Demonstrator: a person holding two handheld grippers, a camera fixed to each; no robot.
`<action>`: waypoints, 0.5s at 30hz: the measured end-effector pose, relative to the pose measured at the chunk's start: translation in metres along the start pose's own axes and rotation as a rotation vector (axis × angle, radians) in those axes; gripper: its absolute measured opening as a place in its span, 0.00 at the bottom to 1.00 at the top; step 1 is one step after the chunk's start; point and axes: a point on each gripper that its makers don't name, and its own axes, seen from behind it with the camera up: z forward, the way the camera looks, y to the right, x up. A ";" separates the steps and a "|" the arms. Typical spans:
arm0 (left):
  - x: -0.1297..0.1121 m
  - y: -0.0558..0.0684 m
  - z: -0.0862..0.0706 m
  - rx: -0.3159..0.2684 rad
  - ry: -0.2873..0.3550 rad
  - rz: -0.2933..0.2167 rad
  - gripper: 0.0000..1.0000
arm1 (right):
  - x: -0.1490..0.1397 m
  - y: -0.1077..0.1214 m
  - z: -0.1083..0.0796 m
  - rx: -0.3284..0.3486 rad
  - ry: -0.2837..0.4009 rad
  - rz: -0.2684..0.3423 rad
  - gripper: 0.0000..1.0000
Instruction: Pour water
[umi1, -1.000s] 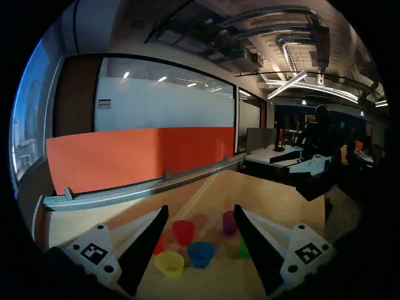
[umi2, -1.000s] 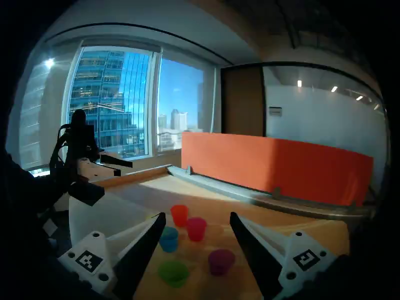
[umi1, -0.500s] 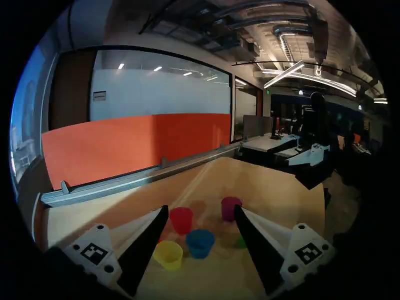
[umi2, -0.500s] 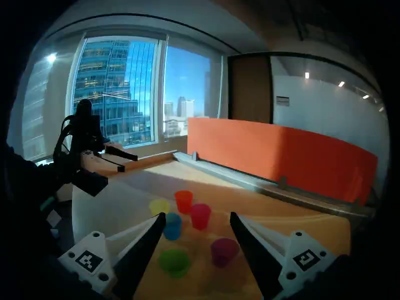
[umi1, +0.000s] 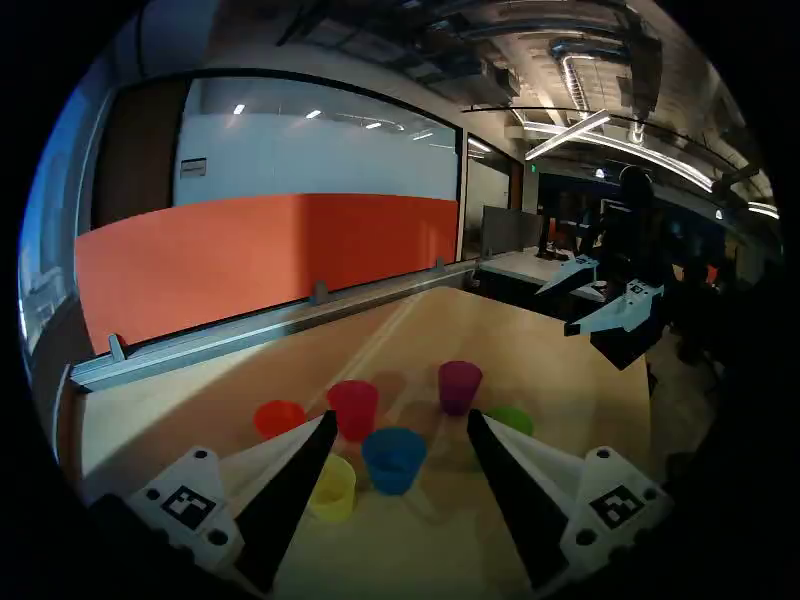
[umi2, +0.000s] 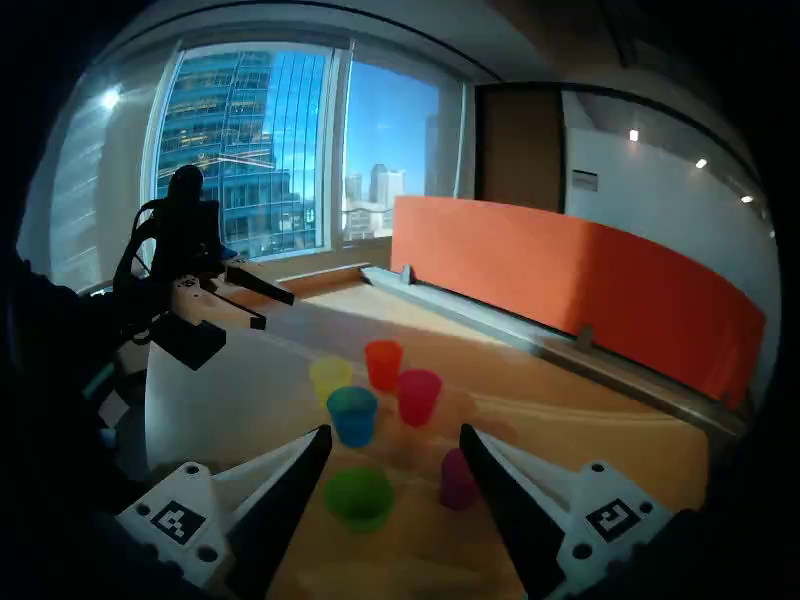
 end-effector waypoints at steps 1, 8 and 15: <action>-0.003 0.000 0.001 -0.002 -0.004 0.000 0.97 | -0.003 0.000 0.001 0.001 -0.005 -0.001 0.99; -0.023 0.000 0.010 -0.011 -0.040 -0.004 0.97 | -0.025 -0.002 0.012 0.012 -0.049 0.005 0.99; -0.046 0.001 0.021 -0.023 -0.080 -0.017 0.97 | -0.046 -0.005 0.023 0.021 -0.095 0.000 0.99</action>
